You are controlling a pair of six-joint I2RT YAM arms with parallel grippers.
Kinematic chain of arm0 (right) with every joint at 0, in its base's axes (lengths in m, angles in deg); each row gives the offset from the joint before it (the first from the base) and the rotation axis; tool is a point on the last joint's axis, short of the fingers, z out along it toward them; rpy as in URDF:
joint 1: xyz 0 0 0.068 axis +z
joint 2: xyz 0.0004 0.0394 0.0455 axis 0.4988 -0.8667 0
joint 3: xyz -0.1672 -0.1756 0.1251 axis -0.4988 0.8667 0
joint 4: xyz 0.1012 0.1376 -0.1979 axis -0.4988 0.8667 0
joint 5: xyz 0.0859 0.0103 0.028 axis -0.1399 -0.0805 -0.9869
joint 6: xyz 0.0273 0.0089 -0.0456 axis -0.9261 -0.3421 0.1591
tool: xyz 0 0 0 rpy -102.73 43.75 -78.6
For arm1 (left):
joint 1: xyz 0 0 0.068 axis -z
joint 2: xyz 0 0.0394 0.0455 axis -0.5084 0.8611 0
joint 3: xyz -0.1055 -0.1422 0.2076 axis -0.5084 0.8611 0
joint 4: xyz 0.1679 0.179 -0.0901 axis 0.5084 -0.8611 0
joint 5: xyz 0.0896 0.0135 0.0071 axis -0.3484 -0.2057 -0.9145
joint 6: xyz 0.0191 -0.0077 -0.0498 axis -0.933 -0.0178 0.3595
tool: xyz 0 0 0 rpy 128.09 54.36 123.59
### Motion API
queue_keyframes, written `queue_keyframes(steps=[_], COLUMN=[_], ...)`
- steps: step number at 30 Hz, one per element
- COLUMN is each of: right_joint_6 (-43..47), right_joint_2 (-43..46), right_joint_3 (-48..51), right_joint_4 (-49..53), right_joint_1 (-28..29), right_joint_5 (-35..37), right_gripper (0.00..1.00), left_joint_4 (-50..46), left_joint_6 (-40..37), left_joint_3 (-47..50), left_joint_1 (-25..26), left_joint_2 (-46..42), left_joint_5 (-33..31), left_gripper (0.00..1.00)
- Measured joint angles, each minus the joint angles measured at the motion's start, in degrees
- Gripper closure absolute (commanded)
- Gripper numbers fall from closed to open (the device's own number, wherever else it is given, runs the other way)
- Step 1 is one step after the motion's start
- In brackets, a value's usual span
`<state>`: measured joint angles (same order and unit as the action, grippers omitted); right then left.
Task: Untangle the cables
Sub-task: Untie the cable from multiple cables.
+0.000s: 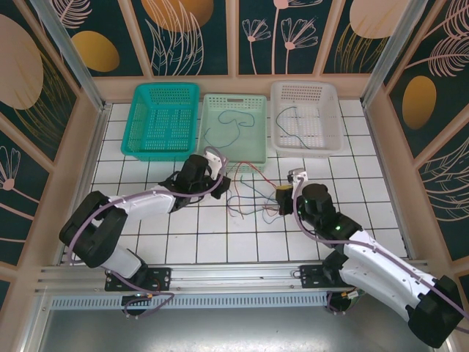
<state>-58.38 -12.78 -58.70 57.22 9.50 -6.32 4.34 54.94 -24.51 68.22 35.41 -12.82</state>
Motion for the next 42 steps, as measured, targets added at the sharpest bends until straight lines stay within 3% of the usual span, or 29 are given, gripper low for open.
queue_keyframes(steps=[2, 6, 7, 15, 28, 36, 42], right_joint_6=[-0.9, -2.9, -3.3, -4.0, -4.4, -6.9, -9.7], right_joint_2=[-0.5, -2.5, -2.8, -4.1, -16.3, -27.1, -27.8], right_joint_3=[0.0, -0.9, -1.4, -4.3, -4.4, -6.6, -7.3], right_joint_4=[0.2, 2.9, 3.5, 3.0, -8.7, -15.1, -19.6], right_joint_1=[-0.1, -0.3, -0.4, -0.4, 2.9, 7.9, 8.1], right_joint_5=[2.1, 6.8, 7.9, 6.1, -2.2, 1.3, 5.4], right_gripper=[0.74, 0.39, 0.37, 0.36, 0.36, 0.31, 0.25], left_joint_4=[0.0, 0.0, 0.0, 0.0, 1.6, 4.9, 5.1], left_joint_6=[-0.2, -0.3, -0.3, 0.1, 2.8, 5.9, 6.0], left_joint_3=[0.1, 0.1, 0.1, 0.8, -0.8, -1.0, -1.0], left_joint_1=[0.0, 0.0, 0.0, 0.0, 0.0, 0.0, 0.0], left_joint_2=[-1.6, -5.9, -6.7, -7.3, -11.4, -11.5, -12.5], left_joint_5=[0.0, 0.0, 0.1, 2.2, 7.5, 11.9, 13.0], left_gripper=[0.99, 1.00, 1.00, 1.00, 0.99, 0.99, 0.99])
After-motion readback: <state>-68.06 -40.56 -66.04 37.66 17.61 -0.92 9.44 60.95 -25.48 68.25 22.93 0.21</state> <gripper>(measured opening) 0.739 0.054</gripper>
